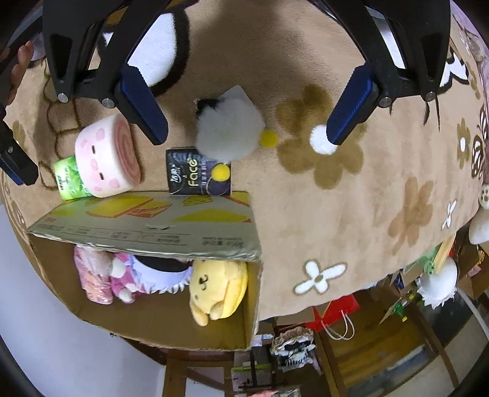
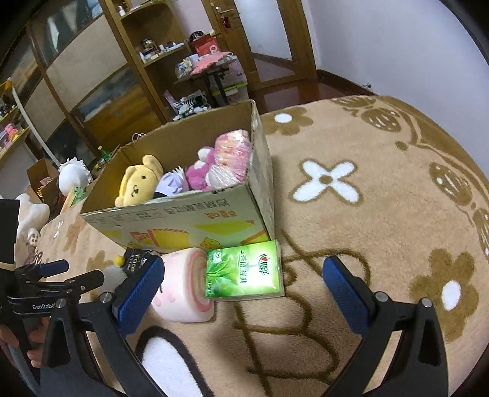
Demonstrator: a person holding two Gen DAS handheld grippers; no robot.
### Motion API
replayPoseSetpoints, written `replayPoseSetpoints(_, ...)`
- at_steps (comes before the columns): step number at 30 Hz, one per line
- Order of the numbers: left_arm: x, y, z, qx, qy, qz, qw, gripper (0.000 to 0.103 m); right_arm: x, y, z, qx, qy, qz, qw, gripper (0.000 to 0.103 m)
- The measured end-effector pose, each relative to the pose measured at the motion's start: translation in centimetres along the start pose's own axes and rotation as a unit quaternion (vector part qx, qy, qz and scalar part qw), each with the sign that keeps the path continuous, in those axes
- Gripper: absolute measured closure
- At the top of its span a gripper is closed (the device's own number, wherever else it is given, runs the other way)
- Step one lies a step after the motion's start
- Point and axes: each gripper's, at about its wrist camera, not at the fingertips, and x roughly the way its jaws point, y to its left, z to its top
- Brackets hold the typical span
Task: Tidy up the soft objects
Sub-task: 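Grasp the white fluffy pom-pom toy with the left tool while the right tool approaches the green tissue pack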
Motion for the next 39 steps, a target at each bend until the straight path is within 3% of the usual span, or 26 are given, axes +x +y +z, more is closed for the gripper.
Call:
replayPoseSetpoints(21, 3.2, 1.1, -0.3, -0.029, 0.059, -0.013, 0.9978, 0.001, 2.5, -0.7, -0.4, 0.004, 0.025, -0.012, 1.000, 0.000)
replayPoseSetpoints(39, 5.8, 1.8, 0.4, -0.040, 0.076, -0.020, 0.9961, 0.003, 4.8, -0.1, -0.7, -0.016, 0.050, -0.025, 0.998, 0.000)
